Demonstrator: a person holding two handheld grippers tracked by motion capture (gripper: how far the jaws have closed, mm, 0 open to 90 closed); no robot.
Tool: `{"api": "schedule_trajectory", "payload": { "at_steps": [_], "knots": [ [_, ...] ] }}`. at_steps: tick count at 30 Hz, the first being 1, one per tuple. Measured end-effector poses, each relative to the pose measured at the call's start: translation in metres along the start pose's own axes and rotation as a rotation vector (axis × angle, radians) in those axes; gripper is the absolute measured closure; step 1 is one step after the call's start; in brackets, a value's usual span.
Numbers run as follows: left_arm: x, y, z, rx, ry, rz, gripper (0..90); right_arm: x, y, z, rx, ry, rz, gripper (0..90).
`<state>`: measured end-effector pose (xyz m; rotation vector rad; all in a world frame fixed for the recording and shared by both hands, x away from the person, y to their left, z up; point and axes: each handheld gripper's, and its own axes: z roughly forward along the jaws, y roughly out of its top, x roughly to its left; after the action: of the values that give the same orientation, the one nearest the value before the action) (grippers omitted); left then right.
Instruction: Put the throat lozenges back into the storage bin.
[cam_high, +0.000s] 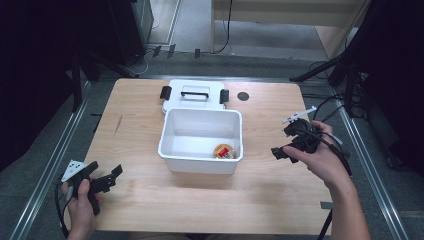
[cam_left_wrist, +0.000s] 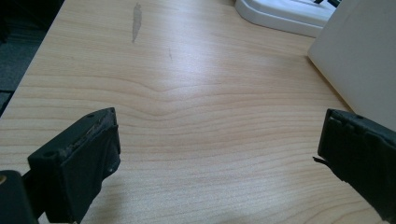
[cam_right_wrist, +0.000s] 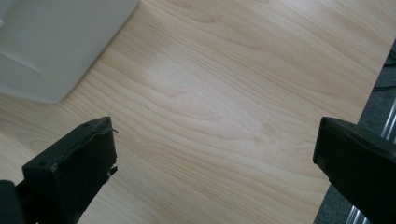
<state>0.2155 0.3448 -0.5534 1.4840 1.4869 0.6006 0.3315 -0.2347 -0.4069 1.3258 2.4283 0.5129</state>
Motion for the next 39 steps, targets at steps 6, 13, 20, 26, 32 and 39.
{"api": "schedule_trajectory", "payload": {
  "at_steps": [6, 13, 20, 26, 32, 39],
  "knots": [
    [0.0, 0.0, 0.0, -0.002, -0.002, -0.002, 0.0, -0.005, -0.028, 0.013, -0.033, -0.026, 0.063, 0.0],
    [0.0, 0.0, 0.0, 0.0, 0.001, 0.001, 0.0, -0.01, -0.055, 0.018, -0.094, -0.044, 0.103, 0.0],
    [0.0, 0.0, -0.001, -0.001, -0.001, -0.001, 0.0, -0.015, -0.089, 0.03, -0.166, -0.073, 0.171, 0.0],
    [0.0, 0.0, -0.001, -0.001, 0.002, -0.001, 0.0, -0.021, -0.12, 0.043, -0.241, -0.057, 0.219, 0.0],
    [0.0, 0.0, -0.001, -0.003, -0.001, 0.001, 0.0, -0.026, -0.146, 0.048, -0.308, -0.045, 0.269, 0.0],
    [0.0, -0.001, -0.001, -0.001, -0.001, 0.003, 0.0, -0.035, -0.176, 0.054, -0.364, -0.078, 0.331, 0.0]
  ]
}}
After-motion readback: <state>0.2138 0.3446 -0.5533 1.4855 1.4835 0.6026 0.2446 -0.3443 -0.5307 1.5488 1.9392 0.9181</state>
